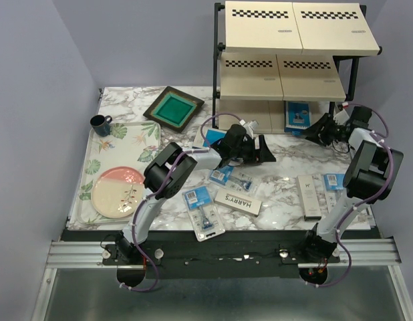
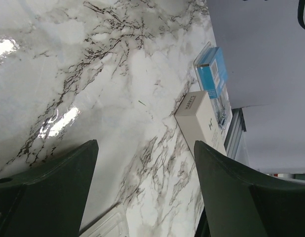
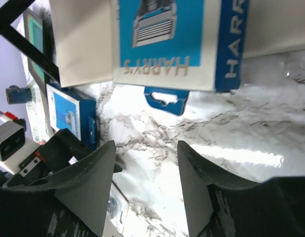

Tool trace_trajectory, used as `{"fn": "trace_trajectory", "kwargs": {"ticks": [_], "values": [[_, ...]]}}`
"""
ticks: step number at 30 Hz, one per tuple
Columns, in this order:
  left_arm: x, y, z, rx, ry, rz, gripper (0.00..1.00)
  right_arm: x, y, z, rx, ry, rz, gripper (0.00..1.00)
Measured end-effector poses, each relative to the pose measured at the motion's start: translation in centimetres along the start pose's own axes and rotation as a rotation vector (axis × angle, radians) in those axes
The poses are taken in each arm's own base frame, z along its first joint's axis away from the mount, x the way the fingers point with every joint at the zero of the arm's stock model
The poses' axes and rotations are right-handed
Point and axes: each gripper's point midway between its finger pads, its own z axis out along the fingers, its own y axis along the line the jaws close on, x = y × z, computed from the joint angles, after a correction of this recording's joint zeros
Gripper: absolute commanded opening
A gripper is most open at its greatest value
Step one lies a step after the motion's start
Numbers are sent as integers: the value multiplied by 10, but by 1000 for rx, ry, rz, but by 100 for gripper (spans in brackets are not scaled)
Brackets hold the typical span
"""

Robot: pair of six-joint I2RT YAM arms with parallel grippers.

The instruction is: Place and organize the shaving razors onto the shelf

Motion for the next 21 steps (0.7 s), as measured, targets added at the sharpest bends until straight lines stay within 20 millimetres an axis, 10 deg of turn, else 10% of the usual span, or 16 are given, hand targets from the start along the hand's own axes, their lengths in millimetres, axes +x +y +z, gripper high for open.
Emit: {"fn": "trace_trajectory", "kwargs": {"ticks": [3,21], "values": [[-1,-2,-1,2,-2,-2,88,1,7,-8,10,-18,15,1],[4,2,-3,-9,7,-7,88,-24,-44,7,245,-102,158,1]]}}
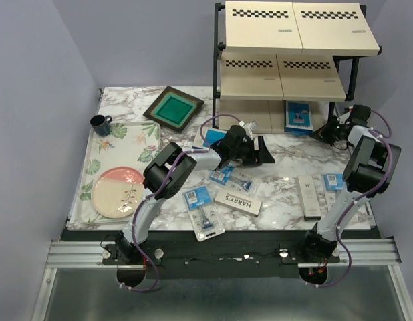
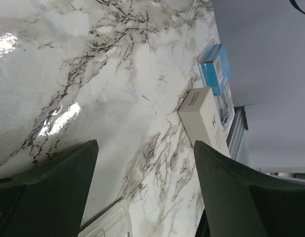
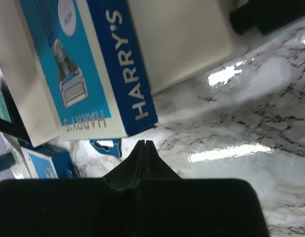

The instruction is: Place and organize the shaving razors onto the shelf

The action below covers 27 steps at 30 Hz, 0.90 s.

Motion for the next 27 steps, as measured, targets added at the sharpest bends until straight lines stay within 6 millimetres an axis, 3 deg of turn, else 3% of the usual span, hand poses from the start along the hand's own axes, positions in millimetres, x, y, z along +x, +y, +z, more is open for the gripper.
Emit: {"fn": "trace_trajectory", "kwargs": {"ticks": [12,17,20,21,23,27], "values": [[4,5,-1,-20,16,5,88,-29,1,13,11,-71,30,5],[5,5,-1,-25,20,20,90,-31,1,19,4,-76,39,6],[6,2,-3,-26,25,40,92,-30,3,17,2,-75,30,15],[6,2,-5,-30,30,48,91,-29,3,16,2,-75,24,26],[3,-8,-13,-29,40,81,92,-22,6,7,2,-67,3,35],[-12,-44,-40,11,21,139,92,-2,30,-37,-32,-70,-90,50]]}}
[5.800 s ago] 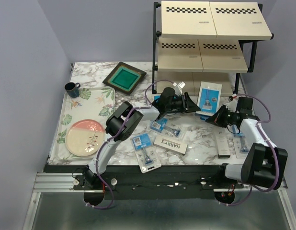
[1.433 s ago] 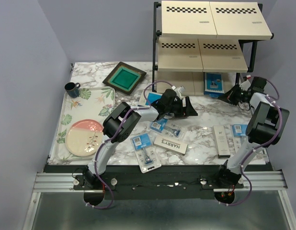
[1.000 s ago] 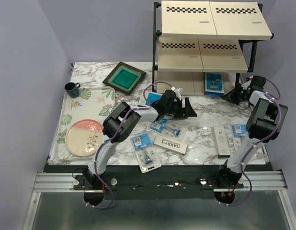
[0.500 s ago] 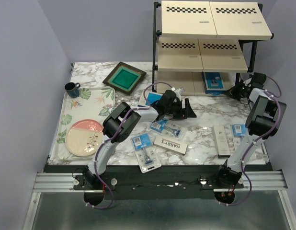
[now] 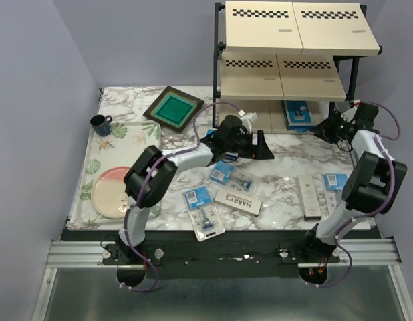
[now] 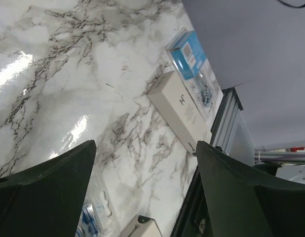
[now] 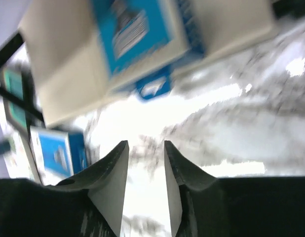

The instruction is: Place and organize the shaving razors onto the shelf

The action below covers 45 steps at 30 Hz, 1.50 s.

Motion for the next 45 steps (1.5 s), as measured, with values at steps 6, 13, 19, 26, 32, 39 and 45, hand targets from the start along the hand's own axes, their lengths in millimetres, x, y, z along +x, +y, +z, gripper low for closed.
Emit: {"fn": "trace_trajectory", "kwargs": {"ticks": [6,13,19,26,32,39,45], "values": [[-22,-34,-70,19,-88,90,93,45,37,-45,-56,35,-159,62],[-18,30,-144,-152,-172,-6,98,158,97,-41,-186,318,-302,64],[-10,93,-195,-358,-247,-146,98,208,146,-27,-286,419,-315,62],[3,108,-208,-425,-280,-234,98,234,145,25,-256,509,-224,59],[15,119,-206,-436,-275,-301,98,241,131,61,-230,537,-186,58],[20,128,-189,-353,-243,-336,98,236,147,83,-323,532,-178,50],[25,141,-178,-344,-222,-354,98,235,161,95,-421,555,-164,15]]}}
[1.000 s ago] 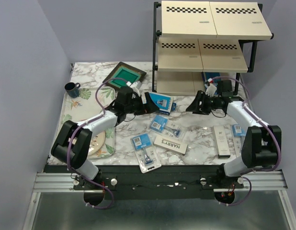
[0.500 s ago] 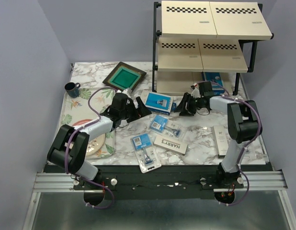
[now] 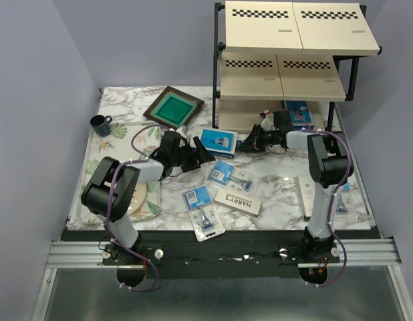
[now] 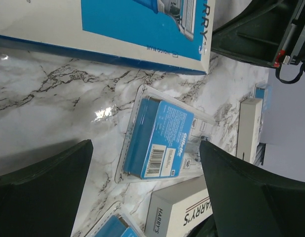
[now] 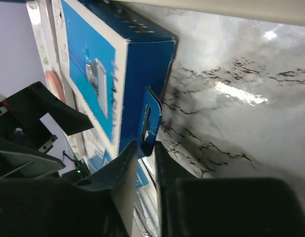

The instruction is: Place and organize the shaving razors onto the shelf

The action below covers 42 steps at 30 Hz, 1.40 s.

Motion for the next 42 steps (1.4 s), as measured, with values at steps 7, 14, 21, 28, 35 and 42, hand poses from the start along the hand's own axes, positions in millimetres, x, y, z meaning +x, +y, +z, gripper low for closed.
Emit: {"fn": "trace_trajectory", "kwargs": {"ticks": [7,14,21,28,35,42], "values": [[-14,6,9,-41,-55,-50,98,2,8,-4,-61,10,34,5],[-27,3,25,-67,-119,-216,98,37,19,-29,-80,0,207,5],[-31,-5,42,-69,-121,-357,95,64,23,-41,-80,4,362,5],[-19,-14,50,-76,-99,-387,50,75,35,-38,-88,30,411,8],[-25,-24,49,-38,-93,-309,41,79,42,-35,-101,42,367,39],[-22,-33,41,89,-56,-173,42,84,53,-43,-130,73,271,63]]}}
